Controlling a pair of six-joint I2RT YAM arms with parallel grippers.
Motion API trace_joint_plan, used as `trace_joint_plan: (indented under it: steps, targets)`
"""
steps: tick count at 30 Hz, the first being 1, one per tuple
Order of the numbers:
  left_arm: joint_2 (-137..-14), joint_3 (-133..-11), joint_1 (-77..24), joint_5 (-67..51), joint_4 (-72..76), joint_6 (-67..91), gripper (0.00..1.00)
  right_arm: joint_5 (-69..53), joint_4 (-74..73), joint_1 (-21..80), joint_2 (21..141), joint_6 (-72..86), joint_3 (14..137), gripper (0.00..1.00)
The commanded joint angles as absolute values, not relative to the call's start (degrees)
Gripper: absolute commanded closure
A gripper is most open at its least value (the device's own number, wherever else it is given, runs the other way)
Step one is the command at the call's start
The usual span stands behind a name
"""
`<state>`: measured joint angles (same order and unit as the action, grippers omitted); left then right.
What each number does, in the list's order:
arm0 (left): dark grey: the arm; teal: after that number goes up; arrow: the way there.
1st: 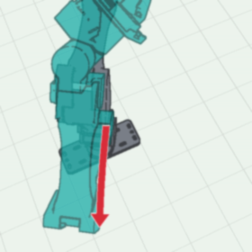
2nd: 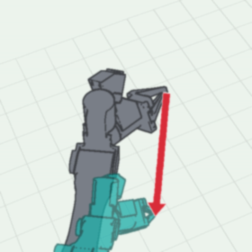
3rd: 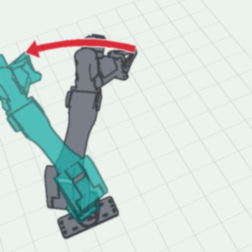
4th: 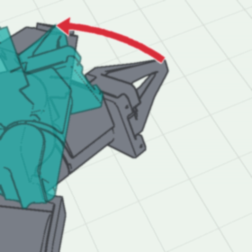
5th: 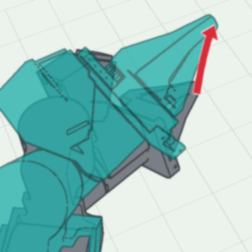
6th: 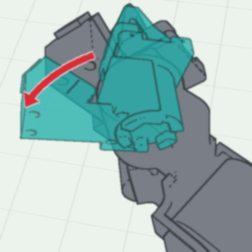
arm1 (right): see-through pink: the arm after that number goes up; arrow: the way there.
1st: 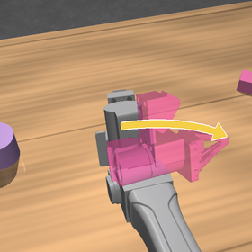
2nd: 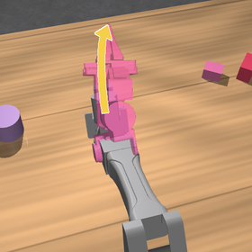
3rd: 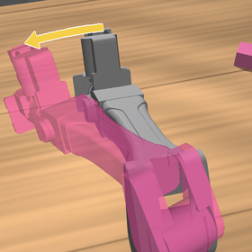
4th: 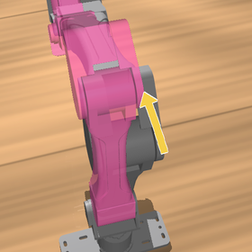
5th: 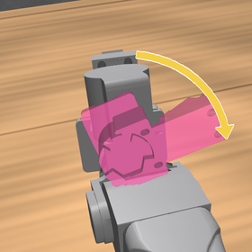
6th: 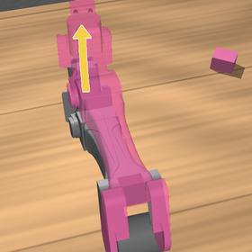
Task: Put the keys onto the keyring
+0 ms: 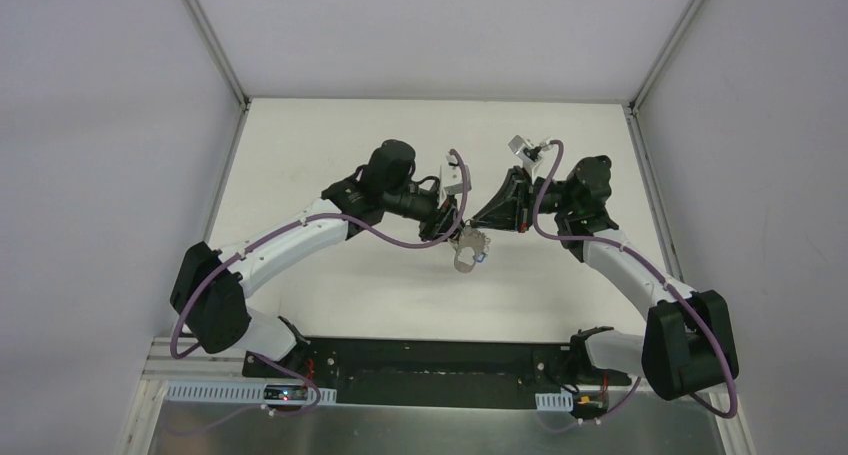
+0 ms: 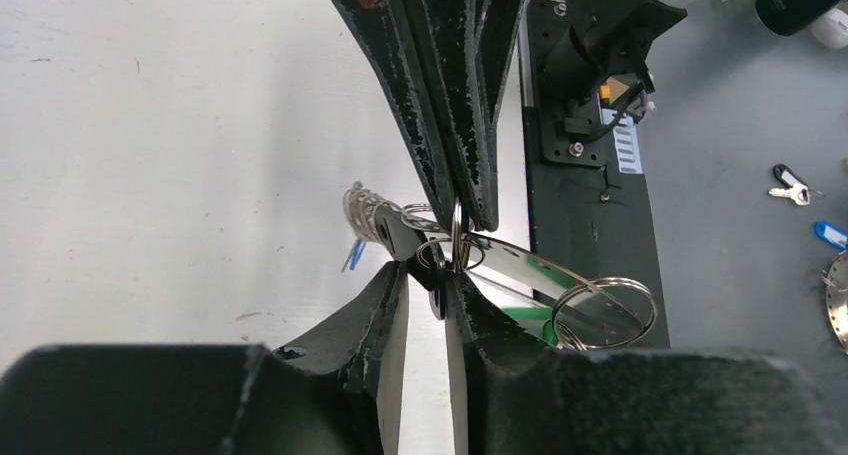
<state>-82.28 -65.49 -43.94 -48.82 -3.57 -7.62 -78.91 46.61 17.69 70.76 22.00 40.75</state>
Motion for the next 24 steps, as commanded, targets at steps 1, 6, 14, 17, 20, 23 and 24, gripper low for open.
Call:
trace_joint_plan:
  steps: [1, 6, 14, 17, 20, 23, 24]
  targets:
    - [-80.9, -65.7, -44.6, -48.9, -5.5, -10.6, 0.84, -79.4, 48.6, 17.1, 68.3, 21.4, 41.4, 1.0]
    - [-79.7, -66.7, -44.5, -48.2, -9.3, -14.6, 0.99, -79.5, 47.8, 16.8, 68.2, 20.6, 41.2, 1.0]
    - [-77.9, -68.8, -44.5, -46.8, -14.2, -17.6, 1.0, -79.3, 45.5, 16.8, 68.5, 18.6, 41.4, 1.0]
    - [-77.7, -70.5, -44.5, -46.2, -16.4, -18.3, 1.0, -79.4, 44.2, 16.7, 68.6, 17.7, 41.4, 1.0]
    - [-77.7, -72.2, -44.5, -45.1, -18.3, -18.8, 1.0, -79.6, 42.7, 16.6, 68.6, 16.4, 41.5, 1.0]
    - [-77.9, -74.0, -44.5, -44.2, -19.7, -18.7, 1.0, -79.9, 41.8, 16.7, 68.9, 15.6, 41.6, 1.0]
    - [-78.1, -74.4, -44.5, -44.1, -19.9, -18.4, 1.0, -80.0, 41.6, 16.8, 68.9, 15.4, 41.6, 1.0]
